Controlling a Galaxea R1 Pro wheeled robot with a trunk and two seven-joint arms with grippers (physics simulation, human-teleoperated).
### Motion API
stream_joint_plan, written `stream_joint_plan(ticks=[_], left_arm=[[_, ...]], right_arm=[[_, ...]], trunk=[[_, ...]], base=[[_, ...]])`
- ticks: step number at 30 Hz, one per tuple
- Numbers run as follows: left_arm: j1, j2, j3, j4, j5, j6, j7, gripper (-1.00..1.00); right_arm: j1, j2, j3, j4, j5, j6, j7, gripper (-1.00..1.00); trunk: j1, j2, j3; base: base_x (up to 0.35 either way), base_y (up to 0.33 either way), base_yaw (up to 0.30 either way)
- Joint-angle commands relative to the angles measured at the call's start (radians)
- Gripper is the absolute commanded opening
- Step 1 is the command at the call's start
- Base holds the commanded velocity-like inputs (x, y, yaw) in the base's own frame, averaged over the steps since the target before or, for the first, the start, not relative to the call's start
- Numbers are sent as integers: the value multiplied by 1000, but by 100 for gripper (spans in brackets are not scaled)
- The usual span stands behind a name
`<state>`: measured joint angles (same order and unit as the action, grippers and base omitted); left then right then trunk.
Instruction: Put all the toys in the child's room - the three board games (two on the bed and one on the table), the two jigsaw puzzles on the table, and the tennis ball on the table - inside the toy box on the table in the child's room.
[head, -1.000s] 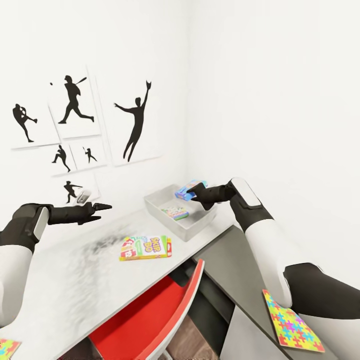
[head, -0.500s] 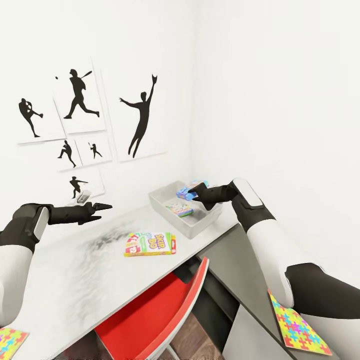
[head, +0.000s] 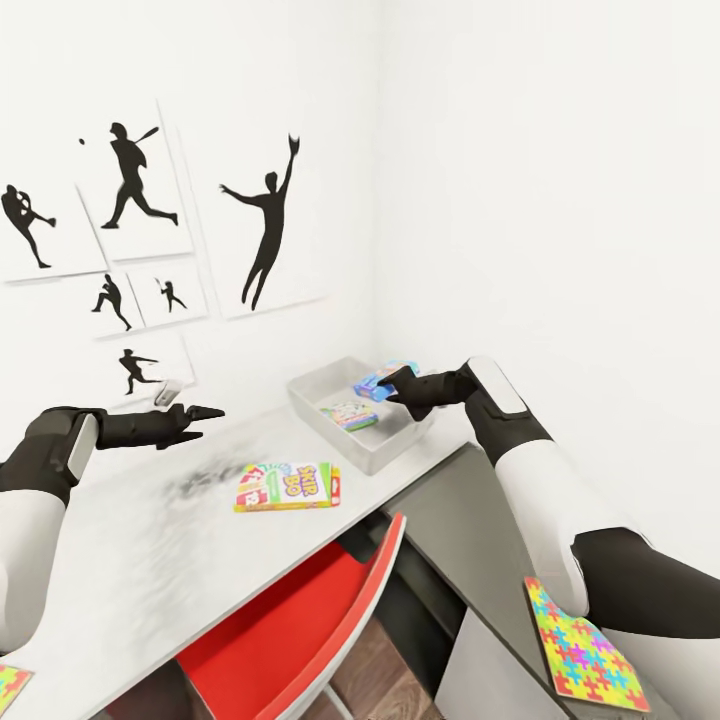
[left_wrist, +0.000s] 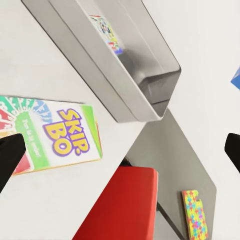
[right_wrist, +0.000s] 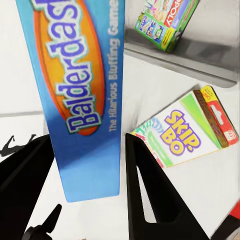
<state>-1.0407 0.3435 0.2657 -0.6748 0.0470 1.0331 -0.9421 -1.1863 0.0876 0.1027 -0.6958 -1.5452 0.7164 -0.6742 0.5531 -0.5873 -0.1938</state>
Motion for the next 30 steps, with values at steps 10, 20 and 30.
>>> stream_joint_plan(ticks=[10,20,30], left_arm=[[-1,2,1,0,7,9,0,100],[-1,2,1,0,8,10,-1,100],[-1,2,1,0,8,10,-1,100]], right_arm=[[-1,1,11,-4,-7,-3,-11,-100],[-1,3,14,-5,0,-2,-11,-100],[-1,11,11,-5,0,-3,-10,-100]], trunk=[[0,-2,-13],[0,-2,-14],[0,-2,-17]], base=[[39,39,-97],[21,27,-5],[0,0,0]])
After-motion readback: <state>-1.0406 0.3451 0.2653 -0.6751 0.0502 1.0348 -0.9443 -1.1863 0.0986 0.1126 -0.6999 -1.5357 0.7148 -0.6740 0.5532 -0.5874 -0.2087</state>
